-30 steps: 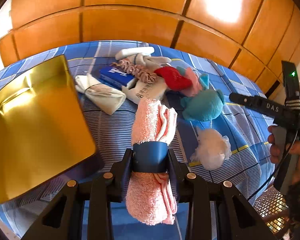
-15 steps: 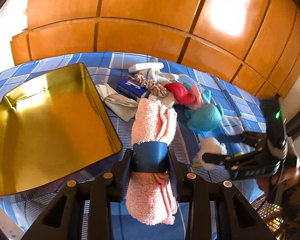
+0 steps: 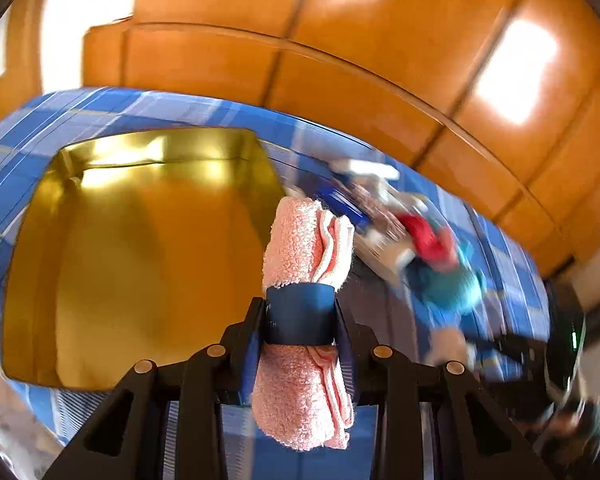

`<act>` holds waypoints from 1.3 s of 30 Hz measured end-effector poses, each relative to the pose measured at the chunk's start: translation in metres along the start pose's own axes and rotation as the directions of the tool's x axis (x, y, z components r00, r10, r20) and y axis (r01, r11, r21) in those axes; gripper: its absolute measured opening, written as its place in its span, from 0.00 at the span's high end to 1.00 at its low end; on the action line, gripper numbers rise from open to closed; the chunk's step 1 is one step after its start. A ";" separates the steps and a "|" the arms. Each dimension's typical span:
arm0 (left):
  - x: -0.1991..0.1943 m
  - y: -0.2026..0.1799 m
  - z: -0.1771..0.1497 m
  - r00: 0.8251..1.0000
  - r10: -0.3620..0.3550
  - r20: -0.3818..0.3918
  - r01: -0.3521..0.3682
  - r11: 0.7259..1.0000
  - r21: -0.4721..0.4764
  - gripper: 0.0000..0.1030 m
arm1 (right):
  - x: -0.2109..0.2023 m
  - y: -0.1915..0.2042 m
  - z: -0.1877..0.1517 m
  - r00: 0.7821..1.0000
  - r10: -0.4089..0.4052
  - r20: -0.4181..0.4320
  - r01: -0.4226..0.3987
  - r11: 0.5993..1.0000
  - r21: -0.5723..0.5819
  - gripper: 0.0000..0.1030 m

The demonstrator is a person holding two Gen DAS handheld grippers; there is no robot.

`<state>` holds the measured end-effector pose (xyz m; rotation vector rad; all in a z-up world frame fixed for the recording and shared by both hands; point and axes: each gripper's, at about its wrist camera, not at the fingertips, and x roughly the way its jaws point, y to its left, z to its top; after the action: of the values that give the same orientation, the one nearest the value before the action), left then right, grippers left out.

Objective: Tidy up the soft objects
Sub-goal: 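Carry the towel roll over the gold tray with left while right grasps the clear plastic bag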

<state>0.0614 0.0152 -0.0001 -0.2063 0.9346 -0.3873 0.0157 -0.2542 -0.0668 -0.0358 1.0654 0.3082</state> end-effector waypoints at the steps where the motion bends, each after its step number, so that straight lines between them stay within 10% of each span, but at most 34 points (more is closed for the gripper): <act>1: 0.001 0.009 0.007 1.000 0.016 0.007 -0.016 0.999 -0.029 0.67 | 0.001 0.004 0.000 1.000 0.011 -0.001 -0.011 1.000 -0.014 0.47; 8: 0.030 0.055 0.055 0.988 0.153 0.021 -0.149 0.980 -0.132 0.67 | 0.003 0.012 -0.003 1.000 0.010 -0.020 -0.011 0.999 -0.053 0.47; 17: 0.082 0.057 0.091 0.987 0.158 -0.037 -0.162 0.969 -0.185 0.67 | 0.005 0.010 -0.007 1.000 0.004 -0.023 -0.005 0.998 -0.055 0.46; 27: 0.118 0.045 0.111 0.971 0.233 -0.052 -0.238 0.966 -0.105 0.65 | 0.004 0.011 -0.004 1.000 -0.019 -0.020 0.018 0.997 -0.077 0.46; 39: 0.020 0.007 0.080 0.889 0.380 0.255 -0.392 0.920 -0.004 0.44 | 0.006 0.012 -0.002 0.998 -0.057 -0.023 0.054 0.992 -0.110 0.46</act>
<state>0.1387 0.0135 0.0293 -0.0196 0.6927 -0.0106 0.0135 -0.2412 -0.0714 -0.1679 1.0709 0.3168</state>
